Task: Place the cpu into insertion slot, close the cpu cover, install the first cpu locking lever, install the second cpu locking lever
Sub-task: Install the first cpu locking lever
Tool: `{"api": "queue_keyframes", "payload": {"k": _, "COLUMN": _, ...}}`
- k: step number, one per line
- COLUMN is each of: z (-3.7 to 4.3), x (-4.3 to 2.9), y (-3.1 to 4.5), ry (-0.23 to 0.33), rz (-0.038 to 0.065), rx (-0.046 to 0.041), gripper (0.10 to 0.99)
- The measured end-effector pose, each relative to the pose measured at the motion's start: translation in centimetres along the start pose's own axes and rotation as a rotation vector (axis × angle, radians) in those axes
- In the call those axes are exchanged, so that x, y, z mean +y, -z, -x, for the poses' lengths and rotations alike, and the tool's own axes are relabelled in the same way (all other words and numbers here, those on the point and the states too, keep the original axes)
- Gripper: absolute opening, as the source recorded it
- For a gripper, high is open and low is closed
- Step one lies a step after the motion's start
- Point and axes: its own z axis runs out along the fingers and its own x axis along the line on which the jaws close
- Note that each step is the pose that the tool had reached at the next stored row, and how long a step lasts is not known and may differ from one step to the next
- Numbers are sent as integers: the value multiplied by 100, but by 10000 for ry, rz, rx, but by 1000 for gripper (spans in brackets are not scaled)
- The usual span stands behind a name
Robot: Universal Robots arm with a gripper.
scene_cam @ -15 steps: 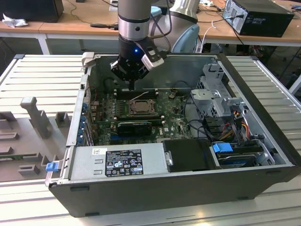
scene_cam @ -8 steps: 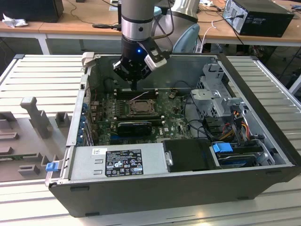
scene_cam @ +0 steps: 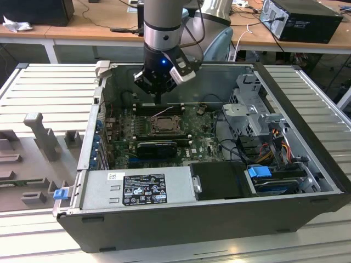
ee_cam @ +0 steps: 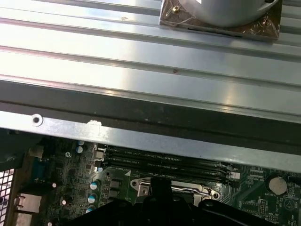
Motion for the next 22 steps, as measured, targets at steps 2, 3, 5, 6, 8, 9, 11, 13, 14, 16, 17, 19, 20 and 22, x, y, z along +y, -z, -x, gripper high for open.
{"api": "queue_keyframes", "payload": {"k": 2, "z": 7, "x": -12, "y": -15, "ry": -30, "rz": -3, "rx": -20, "gripper": 106}}
{"api": "queue_keyframes", "payload": {"k": 3, "z": 12, "x": -16, "y": -22, "ry": -29, "rz": -3, "rx": -32, "gripper": 106}}
{"api": "queue_keyframes", "payload": {"k": 5, "z": 25, "x": -21, "y": -36, "ry": -24, "rz": -10, "rx": -73, "gripper": 106}}
{"api": "queue_keyframes", "payload": {"k": 6, "z": 37, "x": -23, "y": -44, "ry": -23, "rz": -13, "rx": -101, "gripper": 106}}
{"api": "queue_keyframes", "payload": {"k": 8, "z": 75, "x": -30, "y": -64, "ry": -36, "rz": -16, "rx": -123, "gripper": 106}}
{"api": "queue_keyframes", "payload": {"k": 9, "z": 92, "x": -34, "y": -75, "ry": -68, "rz": -16, "rx": -127, "gripper": 106}}
{"api": "queue_keyframes", "payload": {"k": 11, "z": 142, "x": -37, "y": -113, "ry": -100, "rz": -16, "rx": -128, "gripper": 106}}
{"api": "queue_keyframes", "payload": {"k": 13, "z": 175, "x": -23, "y": -159, "ry": -102, "rz": -15, "rx": -131, "gripper": 106}}
{"api": "queue_keyframes", "payload": {"k": 14, "z": 182, "x": -20, "y": -177, "ry": -111, "rz": -13, "rx": -133, "gripper": 106}}
{"api": "queue_keyframes", "payload": {"k": 16, "z": 188, "x": -13, "y": -206, "ry": -150, "rz": -12, "rx": -134, "gripper": 106}}
{"api": "queue_keyframes", "payload": {"k": 17, "z": 196, "x": -12, "y": -213, "ry": -168, "rz": -14, "rx": -136, "gripper": 106}}
{"api": "queue_keyframes", "payload": {"k": 19, "z": 210, "x": -8, "y": -222, "ry": -196, "rz": -13, "rx": -139, "gripper": 106}}
{"api": "queue_keyframes", "payload": {"k": 20, "z": 223, "x": -5, "y": -225, "ry": -199, "rz": -13, "rx": -140, "gripper": 106}}
{"api": "queue_keyframes", "payload": {"k": 22, "z": 247, "x": -6, "y": -236, "ry": -200, "rz": -11, "rx": -141, "gripper": 106}}
